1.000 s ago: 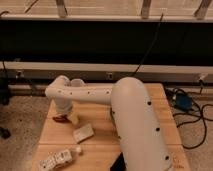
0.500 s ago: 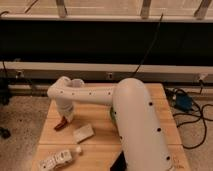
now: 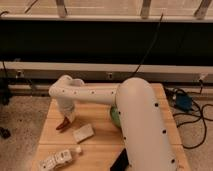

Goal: Place the pepper in the ceramic bowl

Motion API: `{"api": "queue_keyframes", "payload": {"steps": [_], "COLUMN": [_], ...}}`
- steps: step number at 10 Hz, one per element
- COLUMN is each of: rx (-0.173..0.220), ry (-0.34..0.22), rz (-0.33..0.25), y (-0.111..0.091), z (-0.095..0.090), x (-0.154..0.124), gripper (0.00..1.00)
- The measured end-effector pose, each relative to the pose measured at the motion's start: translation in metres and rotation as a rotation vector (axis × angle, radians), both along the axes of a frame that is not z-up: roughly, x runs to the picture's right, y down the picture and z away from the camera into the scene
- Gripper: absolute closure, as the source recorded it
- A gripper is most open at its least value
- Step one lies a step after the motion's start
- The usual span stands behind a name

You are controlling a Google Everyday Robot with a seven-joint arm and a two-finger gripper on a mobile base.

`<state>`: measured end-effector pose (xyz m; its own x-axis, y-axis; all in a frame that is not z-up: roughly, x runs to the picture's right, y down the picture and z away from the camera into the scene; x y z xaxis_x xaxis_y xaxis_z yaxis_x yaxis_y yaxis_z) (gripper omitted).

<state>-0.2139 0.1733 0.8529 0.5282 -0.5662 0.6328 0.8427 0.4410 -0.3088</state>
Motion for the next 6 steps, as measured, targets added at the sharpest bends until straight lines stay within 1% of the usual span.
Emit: {"api": "queue_keyframes", "payload": {"steps": [3,5,6], "rx": [0.017,0.022,0.026], "ry": [-0.004,-0.003,0.002], "rz": [0.021,0.037,0.045], "y": [-0.012,-0.016,-0.019], "z": [-0.012,-0.016,-0.017], "x": [0.014,0.015,0.021], "gripper": [1.00,1.00,1.00]}}
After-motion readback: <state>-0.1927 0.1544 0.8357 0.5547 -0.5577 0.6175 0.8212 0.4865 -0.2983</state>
